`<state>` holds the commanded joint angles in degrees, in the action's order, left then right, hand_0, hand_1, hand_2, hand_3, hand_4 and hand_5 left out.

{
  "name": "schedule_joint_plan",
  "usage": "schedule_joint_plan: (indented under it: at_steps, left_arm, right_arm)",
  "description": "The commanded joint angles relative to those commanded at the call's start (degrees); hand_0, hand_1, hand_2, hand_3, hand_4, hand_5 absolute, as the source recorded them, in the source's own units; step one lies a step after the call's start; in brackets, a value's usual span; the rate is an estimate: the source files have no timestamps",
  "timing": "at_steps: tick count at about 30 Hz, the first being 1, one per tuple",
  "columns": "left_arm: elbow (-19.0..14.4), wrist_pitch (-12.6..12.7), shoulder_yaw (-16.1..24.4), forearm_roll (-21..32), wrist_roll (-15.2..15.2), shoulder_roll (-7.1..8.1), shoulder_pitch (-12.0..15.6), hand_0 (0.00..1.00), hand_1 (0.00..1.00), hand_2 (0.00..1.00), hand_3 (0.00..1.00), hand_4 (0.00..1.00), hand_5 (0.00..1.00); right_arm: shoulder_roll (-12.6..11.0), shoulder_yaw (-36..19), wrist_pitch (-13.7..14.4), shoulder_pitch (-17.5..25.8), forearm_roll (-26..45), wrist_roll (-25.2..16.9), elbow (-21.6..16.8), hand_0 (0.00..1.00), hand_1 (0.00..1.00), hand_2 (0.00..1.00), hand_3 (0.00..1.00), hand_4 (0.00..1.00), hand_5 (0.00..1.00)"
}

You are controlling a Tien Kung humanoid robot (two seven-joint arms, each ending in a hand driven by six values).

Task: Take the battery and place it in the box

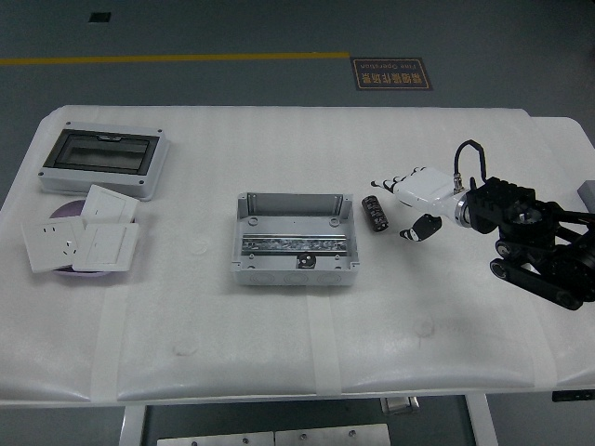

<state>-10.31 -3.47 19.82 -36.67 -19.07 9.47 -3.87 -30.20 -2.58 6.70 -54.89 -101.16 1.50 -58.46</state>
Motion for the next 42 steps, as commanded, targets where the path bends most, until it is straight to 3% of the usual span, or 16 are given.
schedule_joint_plan:
  at_steps: [5, 10, 22, 42]
  left_arm:
    - [0.00, -0.02, -0.09, -0.02, 0.01, 0.06, 0.00, 0.679, 0.677, 0.585, 0.634, 0.622, 0.339]
    - [0.00, -0.11, 0.22, -0.51, -0.10, 0.04, 0.02, 0.679, 0.677, 0.585, 0.634, 0.622, 0.339]
    - [0.00, -0.22, 0.59, -1.16, -0.22, 0.02, -0.02, 0.679, 0.677, 0.584, 0.634, 0.623, 0.338]
    - [0.00, -0.46, 2.01, -2.54, -0.52, 0.08, -0.31, 0.681, 0.677, 0.584, 0.633, 0.622, 0.335]
  right_arm:
    - [0.22, 0.22, 1.19, 0.13, 1.27, -0.44, 0.10, 0.897, 0.781, 0.976, 0.998, 0.848, 0.219]
    - [1.33, -0.45, 0.64, 0.13, 1.50, -0.98, 0.87, 0.897, 0.781, 0.976, 0.998, 0.848, 0.219]
    - [4.83, -3.73, -3.52, -0.90, -0.78, -2.29, 4.47, 0.876, 0.763, 0.943, 0.998, 0.857, 0.249]
    - [6.60, -8.46, -9.90, -0.52, -4.52, -4.20, 7.81, 0.836, 0.716, 0.840, 0.998, 0.799, 0.254]
